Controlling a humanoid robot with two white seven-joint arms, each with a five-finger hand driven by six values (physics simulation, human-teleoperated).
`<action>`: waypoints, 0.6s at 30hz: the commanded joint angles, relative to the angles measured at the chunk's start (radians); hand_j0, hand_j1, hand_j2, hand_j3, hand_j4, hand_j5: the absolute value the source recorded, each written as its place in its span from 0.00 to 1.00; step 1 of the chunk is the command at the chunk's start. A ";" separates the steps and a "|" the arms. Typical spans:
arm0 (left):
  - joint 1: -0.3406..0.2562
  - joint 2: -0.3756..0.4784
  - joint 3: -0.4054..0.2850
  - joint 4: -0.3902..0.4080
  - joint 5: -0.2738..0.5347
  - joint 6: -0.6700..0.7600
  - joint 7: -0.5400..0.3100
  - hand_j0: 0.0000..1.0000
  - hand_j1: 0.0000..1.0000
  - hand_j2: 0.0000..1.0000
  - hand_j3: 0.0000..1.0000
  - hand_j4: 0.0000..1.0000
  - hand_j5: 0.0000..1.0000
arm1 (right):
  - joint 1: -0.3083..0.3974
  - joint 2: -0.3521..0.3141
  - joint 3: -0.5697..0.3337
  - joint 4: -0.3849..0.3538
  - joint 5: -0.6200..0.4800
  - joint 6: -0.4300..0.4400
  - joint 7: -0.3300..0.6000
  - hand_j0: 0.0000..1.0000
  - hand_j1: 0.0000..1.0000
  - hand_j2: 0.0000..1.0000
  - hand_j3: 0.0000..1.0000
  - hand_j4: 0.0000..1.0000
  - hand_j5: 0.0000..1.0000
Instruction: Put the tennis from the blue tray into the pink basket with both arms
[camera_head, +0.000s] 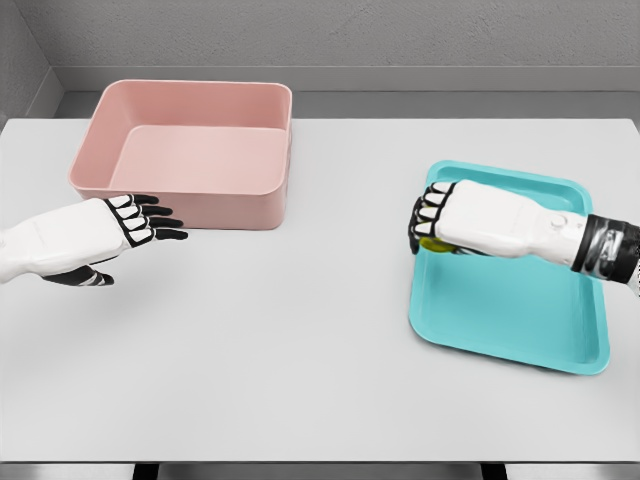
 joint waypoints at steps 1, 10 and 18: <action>0.000 0.001 0.000 0.000 0.007 0.001 0.001 1.00 1.00 1.00 1.00 1.00 1.00 | 0.000 0.034 0.002 0.000 0.013 0.002 0.005 0.44 0.44 0.44 0.44 0.44 0.44; 0.000 0.001 0.000 0.000 0.005 0.001 0.001 1.00 1.00 1.00 1.00 1.00 1.00 | -0.026 0.130 0.045 0.000 0.081 0.002 0.019 0.44 0.44 0.44 0.44 0.44 0.44; 0.000 0.000 0.000 0.000 -0.001 0.001 -0.001 1.00 1.00 1.00 1.00 1.00 1.00 | -0.064 0.206 0.126 0.000 0.141 0.002 0.020 0.44 0.44 0.44 0.44 0.44 0.44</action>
